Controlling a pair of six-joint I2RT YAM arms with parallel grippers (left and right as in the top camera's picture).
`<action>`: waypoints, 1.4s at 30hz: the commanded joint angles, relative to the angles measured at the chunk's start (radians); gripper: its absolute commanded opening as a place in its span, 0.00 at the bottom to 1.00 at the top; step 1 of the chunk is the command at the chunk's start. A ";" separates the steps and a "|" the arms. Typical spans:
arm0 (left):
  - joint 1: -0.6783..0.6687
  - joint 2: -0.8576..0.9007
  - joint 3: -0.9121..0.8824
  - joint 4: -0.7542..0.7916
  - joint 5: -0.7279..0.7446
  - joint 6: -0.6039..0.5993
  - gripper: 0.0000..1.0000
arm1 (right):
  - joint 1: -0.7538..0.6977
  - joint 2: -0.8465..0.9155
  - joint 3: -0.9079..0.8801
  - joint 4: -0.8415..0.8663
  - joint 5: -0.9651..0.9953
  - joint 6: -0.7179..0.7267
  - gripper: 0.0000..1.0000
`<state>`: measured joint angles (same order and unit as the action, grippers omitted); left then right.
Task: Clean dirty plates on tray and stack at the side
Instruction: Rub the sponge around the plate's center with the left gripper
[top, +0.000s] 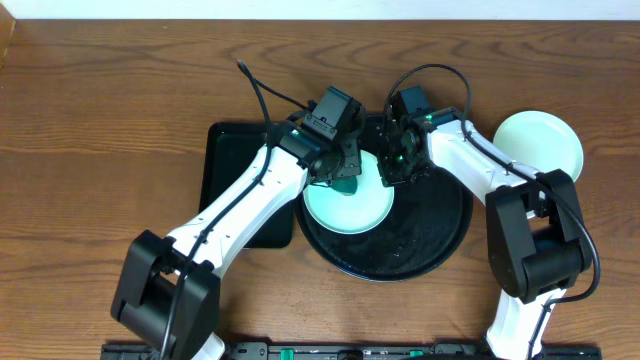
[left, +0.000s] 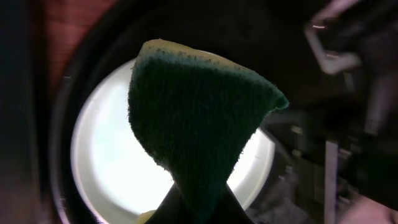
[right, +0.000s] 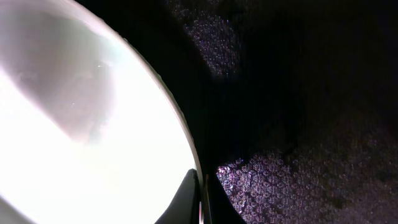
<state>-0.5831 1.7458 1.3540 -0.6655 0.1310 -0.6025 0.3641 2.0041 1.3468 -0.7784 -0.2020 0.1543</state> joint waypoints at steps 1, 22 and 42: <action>0.005 0.028 -0.014 -0.008 -0.100 -0.001 0.08 | 0.024 0.014 -0.001 0.001 -0.013 0.002 0.01; 0.003 0.287 -0.033 -0.002 0.072 -0.002 0.08 | 0.024 0.014 -0.001 0.001 -0.013 0.002 0.01; 0.060 0.115 -0.025 0.076 0.333 0.049 0.09 | 0.024 0.014 -0.001 0.001 -0.013 0.002 0.01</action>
<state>-0.5476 1.9766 1.3296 -0.5884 0.4301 -0.5941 0.3641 2.0041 1.3468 -0.7780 -0.2020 0.1543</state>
